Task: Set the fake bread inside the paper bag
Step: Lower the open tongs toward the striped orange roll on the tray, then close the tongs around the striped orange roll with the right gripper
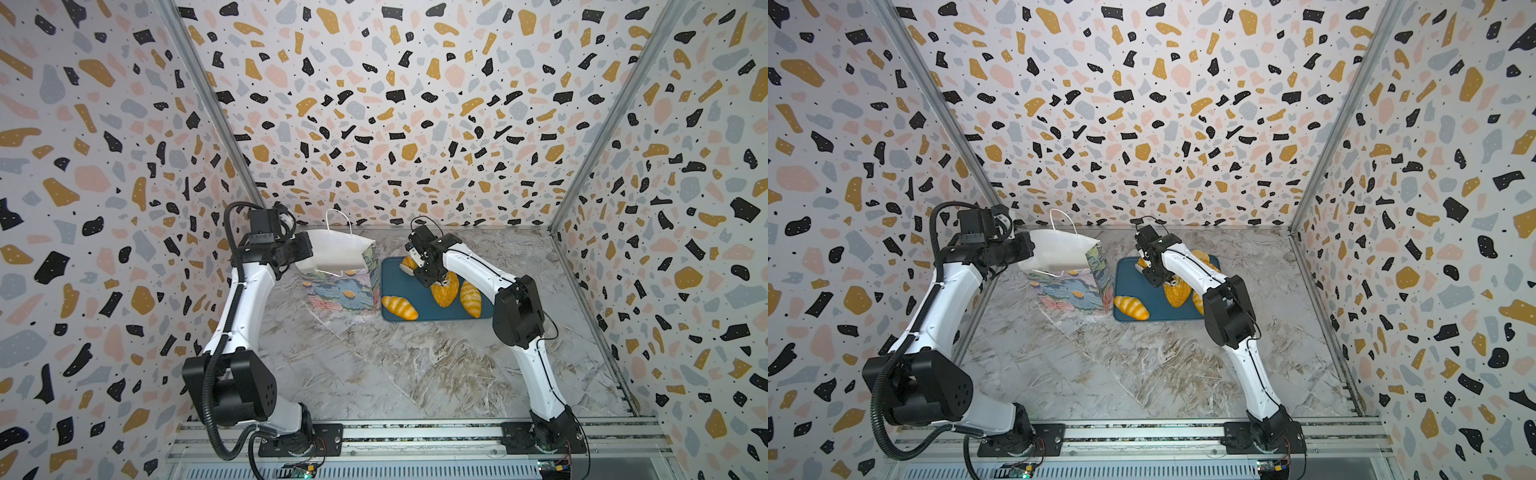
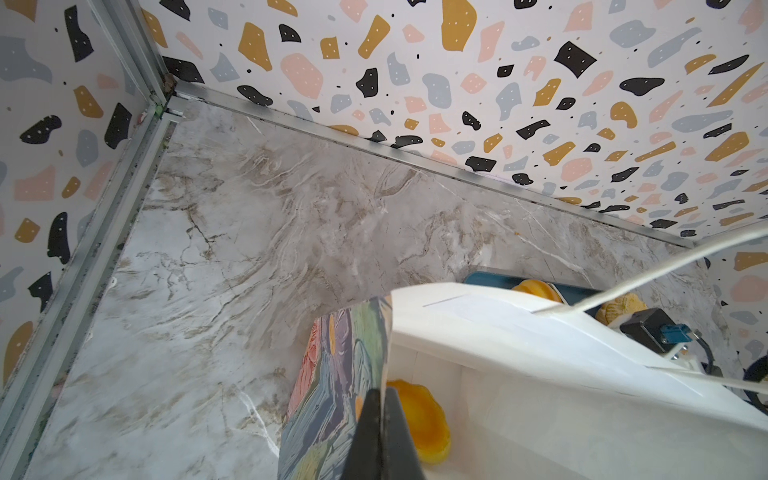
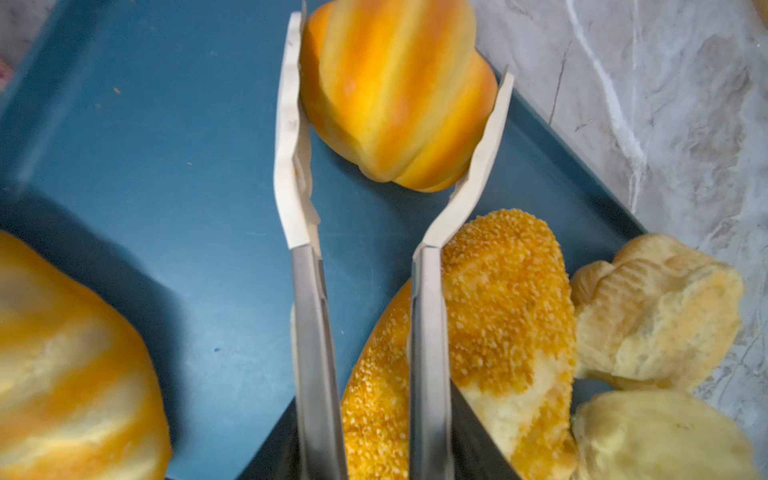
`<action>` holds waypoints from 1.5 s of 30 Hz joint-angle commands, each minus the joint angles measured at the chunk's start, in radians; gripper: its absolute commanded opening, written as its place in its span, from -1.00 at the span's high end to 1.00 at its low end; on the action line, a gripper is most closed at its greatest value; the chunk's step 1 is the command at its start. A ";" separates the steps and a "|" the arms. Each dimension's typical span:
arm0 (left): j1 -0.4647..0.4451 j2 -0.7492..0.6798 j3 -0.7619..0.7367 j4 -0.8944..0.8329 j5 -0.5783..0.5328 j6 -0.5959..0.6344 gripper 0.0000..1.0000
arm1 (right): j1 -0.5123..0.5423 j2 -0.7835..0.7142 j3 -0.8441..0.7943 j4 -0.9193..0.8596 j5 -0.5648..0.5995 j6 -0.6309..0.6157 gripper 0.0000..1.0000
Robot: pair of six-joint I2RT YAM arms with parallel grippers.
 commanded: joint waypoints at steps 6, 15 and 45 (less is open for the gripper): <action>0.001 -0.013 -0.017 0.038 0.050 -0.018 1.00 | 0.032 -0.162 -0.090 0.047 -0.008 0.073 0.11; 0.003 -0.016 -0.010 0.031 0.046 -0.010 1.00 | 0.090 -0.266 -0.167 0.064 0.010 0.156 0.11; 0.021 0.019 -0.008 0.034 0.038 -0.010 1.00 | 0.148 -0.603 -0.540 0.336 -0.003 0.295 0.16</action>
